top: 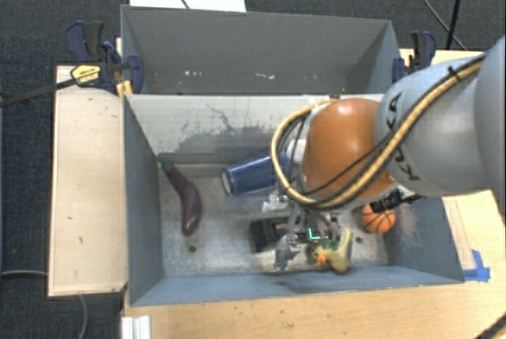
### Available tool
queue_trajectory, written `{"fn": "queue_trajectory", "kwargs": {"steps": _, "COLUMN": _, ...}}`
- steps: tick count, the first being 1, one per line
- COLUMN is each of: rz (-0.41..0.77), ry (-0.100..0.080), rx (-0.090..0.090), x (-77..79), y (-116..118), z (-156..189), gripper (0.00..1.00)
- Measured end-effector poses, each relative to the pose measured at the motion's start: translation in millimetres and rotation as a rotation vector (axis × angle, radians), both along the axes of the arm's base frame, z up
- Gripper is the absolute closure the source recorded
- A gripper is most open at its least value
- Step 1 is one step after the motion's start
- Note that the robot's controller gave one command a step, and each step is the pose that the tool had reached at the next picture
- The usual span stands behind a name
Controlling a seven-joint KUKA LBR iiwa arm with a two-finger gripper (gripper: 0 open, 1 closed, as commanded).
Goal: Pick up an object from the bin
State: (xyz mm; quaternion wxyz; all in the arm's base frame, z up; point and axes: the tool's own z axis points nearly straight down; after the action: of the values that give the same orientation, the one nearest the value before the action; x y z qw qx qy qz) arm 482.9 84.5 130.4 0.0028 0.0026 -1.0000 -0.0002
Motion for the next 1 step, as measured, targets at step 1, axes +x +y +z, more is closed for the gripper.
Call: {"fn": "queue_trajectory", "kwargs": {"steps": 1, "rz": -0.004, "ry": -0.007, "rx": 0.001, "x": 2.1, "y": -0.3, "z": 3.3, "gripper": 0.00}}
